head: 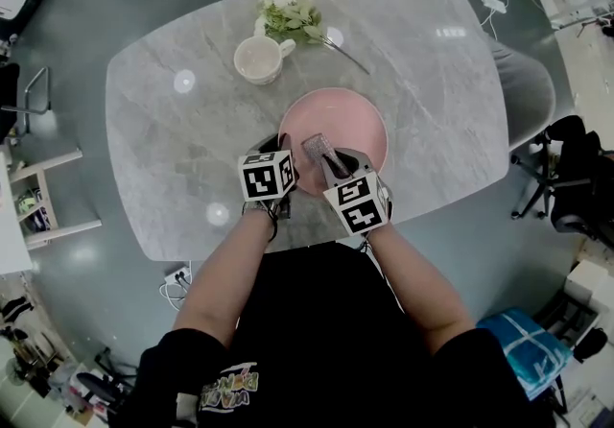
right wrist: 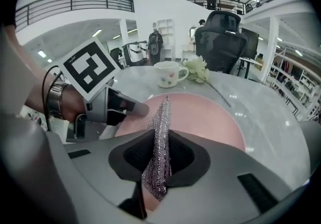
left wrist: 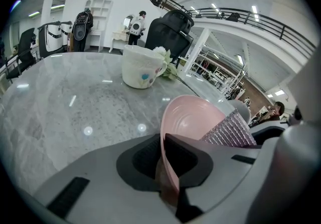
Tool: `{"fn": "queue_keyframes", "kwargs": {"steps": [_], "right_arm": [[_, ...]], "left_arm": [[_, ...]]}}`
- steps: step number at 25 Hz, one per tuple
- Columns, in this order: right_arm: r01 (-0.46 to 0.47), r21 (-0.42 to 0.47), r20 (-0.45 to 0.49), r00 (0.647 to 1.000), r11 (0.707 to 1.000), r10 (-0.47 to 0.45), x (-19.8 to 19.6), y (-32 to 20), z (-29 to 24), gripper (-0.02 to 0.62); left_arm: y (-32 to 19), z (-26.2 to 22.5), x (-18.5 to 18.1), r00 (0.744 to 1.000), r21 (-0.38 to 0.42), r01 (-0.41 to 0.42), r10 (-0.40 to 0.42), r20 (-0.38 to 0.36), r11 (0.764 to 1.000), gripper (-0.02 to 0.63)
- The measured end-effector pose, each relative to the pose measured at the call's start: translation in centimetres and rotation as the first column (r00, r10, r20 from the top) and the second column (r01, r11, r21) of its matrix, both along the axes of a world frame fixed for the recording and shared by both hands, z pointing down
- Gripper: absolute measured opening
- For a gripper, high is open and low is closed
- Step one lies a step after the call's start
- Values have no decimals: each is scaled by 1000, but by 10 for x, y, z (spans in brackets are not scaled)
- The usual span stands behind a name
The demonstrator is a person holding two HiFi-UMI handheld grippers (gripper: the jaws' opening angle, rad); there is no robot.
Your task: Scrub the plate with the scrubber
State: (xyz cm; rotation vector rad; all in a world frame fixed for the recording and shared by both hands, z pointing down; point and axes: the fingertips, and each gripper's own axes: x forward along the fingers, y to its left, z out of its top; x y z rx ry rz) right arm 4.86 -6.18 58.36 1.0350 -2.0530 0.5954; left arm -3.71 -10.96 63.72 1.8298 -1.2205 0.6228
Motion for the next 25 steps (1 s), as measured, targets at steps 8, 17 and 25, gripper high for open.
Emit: {"fn": "queue_keyframes", "kwargs": {"steps": [8,17,25], "right_arm": [[40,-11,15,999,999,-39,-13,13,3,77],[219,80,-254,948,973,-192,28,14,16,78],[247,99,-376,906,964,-193,71,2,21,78]], "left_arm": [[0,-1,0,1000,4,15,-15,0,1000,40],[0,0,0,1000,4,17,-17,-3,1000,40],[0,0,1,1000,3,13,-13,-3,1000,41]]}}
